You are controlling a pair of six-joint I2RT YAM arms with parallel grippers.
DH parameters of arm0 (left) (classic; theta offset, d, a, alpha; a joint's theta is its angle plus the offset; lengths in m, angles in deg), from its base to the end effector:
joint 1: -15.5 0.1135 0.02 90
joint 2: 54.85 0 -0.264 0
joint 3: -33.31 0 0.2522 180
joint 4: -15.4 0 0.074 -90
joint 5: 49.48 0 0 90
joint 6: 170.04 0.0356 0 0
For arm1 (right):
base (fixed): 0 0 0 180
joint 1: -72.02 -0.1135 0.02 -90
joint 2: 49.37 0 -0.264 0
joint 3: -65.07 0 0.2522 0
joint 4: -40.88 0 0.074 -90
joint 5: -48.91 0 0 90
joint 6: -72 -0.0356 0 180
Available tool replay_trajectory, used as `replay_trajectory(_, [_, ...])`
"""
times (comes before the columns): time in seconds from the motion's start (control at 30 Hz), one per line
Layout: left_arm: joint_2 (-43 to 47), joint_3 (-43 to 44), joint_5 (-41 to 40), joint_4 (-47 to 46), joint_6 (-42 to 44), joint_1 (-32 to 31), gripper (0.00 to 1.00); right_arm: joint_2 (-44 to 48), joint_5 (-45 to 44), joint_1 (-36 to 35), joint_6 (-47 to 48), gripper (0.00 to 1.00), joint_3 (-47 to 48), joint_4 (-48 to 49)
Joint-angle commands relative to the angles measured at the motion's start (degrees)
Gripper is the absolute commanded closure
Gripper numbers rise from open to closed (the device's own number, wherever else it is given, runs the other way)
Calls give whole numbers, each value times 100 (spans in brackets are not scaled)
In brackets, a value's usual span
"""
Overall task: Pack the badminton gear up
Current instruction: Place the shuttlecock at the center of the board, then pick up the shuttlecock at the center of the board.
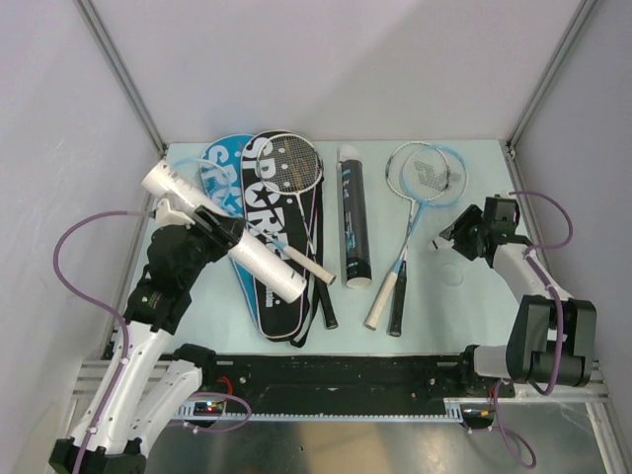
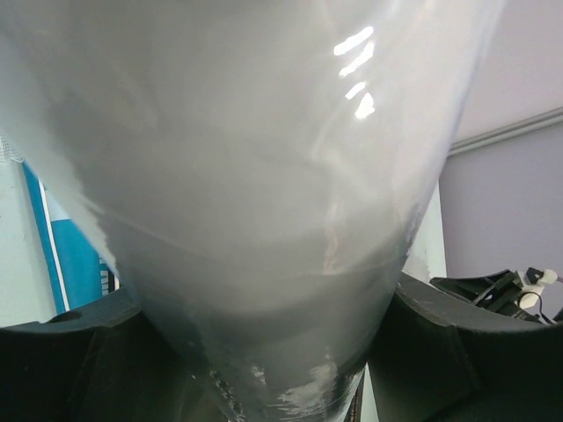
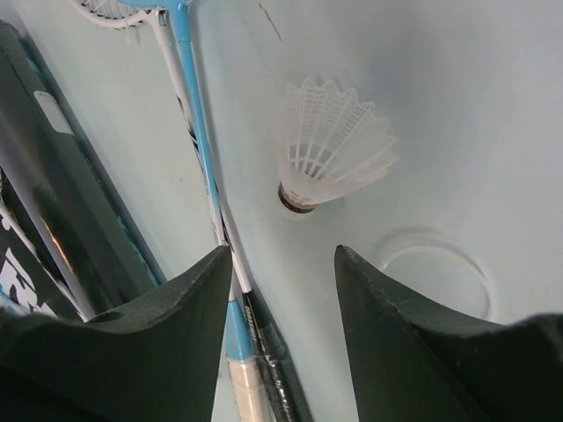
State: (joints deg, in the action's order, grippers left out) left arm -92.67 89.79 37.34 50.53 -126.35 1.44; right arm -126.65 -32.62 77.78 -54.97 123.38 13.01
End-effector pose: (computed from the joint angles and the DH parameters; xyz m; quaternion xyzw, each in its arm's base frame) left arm 0.1513 -0.0358 0.3250 -0.2384 0.7647 -0.2816 0.5284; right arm 0.2742 -0.0224 0.2094 0.3126 0.8735 0.1648 0.3348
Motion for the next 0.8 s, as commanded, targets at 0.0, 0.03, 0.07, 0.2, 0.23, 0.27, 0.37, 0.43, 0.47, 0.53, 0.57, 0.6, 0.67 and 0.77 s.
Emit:
replay_trajectory(0.0, [63, 276, -103, -168, 40, -44, 47, 386, 355, 261, 858, 42, 115, -349])
replay_trajectory(0.03, [55, 265, -86, -168, 15, -44, 47, 427, 400, 295, 1087, 40, 198, -458])
replay_trajectory(0.07, [47, 251, -68, -168, -15, -44, 47, 443, 418, 312, 1342, 39, 306, -591])
replay_trajectory(0.2, [-40, 256, 110, -174, -326, -35, 47, 217, 491, 404, 2104, 36, 689, -958])
replay_trajectory(0.23, [-84, 260, 183, -180, -449, -26, 47, 127, 521, 446, 2224, 35, 771, -1030])
replay_trajectory(0.27, [-115, 279, 224, -182, -542, -13, 47, 16, 566, 484, 2371, 35, 856, -1071])
replay_trajectory(0.37, [-295, 299, 622, -185, -895, 84, 47, -283, 856, 715, 2665, 35, 1074, -1088])
replay_trajectory(0.43, [-405, 259, 875, -187, -1227, 177, 47, -533, 1196, 880, 2749, 35, 1242, -1064])
replay_trajectory(0.47, [-465, 217, 1023, -186, -1480, 225, 47, -705, 1387, 948, 2784, 35, 1360, -1075])
replay_trajectory(0.53, [-567, 151, 1228, -194, -1892, 287, 47, -1036, 1810, 1024, 2875, 35, 1591, -1148])
replay_trajectory(0.57, [-594, 115, 1296, -194, -2071, 311, 47, -1194, 1941, 1037, 2944, 36, 1696, -1227])
replay_trajectory(0.6, [-621, 70, 1370, -194, -2285, 336, 48, -1378, 2076, 1052, 3000, 36, 1789, -1288])
replay_trajectory(0.67, [-643, -20, 1480, -196, -2607, 385, 49, -1653, 2268, 1086, 3061, 37, 1904, -1307])
replay_trajectory(0.77, [-635, -147, 1557, -194, -2987, 468, 51, -1998, 2590, 1151, 3076, 39, 1981, -1180])
